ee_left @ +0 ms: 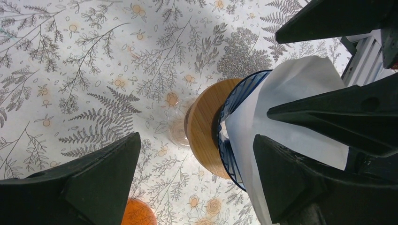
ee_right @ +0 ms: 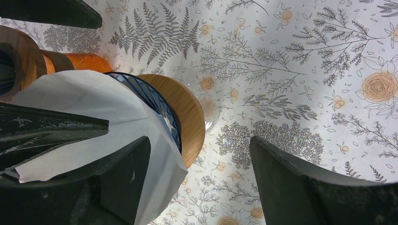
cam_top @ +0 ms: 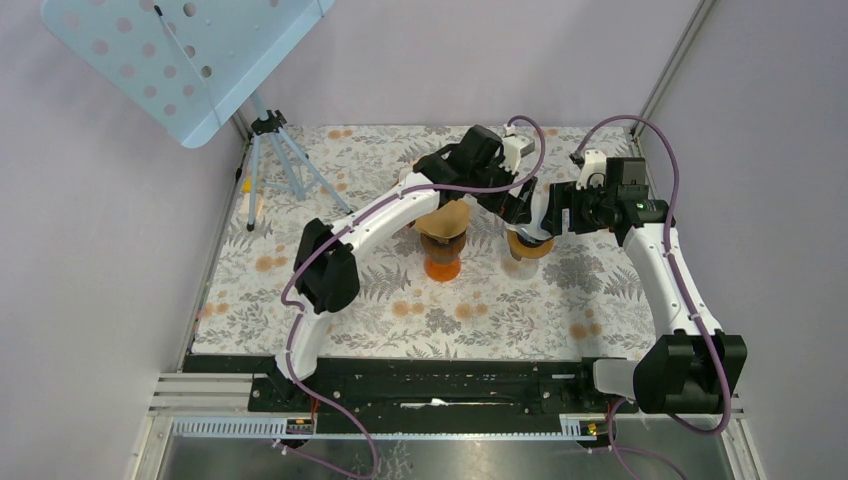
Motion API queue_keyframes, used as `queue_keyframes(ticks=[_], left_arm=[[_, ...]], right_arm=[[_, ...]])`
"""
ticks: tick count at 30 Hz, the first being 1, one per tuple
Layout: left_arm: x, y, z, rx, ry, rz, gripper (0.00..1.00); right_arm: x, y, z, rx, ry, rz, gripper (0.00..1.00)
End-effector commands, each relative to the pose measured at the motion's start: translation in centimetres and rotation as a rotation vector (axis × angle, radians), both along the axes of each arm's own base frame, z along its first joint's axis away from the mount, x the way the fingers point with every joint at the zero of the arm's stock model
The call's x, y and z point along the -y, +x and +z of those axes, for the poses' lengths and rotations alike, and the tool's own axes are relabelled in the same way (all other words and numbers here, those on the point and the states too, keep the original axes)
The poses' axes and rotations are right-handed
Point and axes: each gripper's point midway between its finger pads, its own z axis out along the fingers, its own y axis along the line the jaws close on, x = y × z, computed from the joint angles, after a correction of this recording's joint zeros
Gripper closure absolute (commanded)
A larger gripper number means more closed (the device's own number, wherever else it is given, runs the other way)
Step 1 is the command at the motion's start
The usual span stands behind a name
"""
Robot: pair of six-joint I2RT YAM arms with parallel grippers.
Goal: Place the coffee filter in the dripper
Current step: Place the coffee filter in the coffee dripper.
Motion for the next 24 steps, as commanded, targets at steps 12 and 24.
queue_keyframes(ticks=[12, 24], left_arm=[[0.0, -0.8, 8.8, 0.09, -0.157, -0.035, 0.01], [-0.8, -0.6, 9.9, 0.101, -0.173, -0.033, 0.01]], right_arm=[[-0.5, 0.4, 4.2, 0.083, 0.024, 0.017, 0.16], [-0.8, 0.2, 5.4, 0.093, 0.037, 0.026, 0.15]])
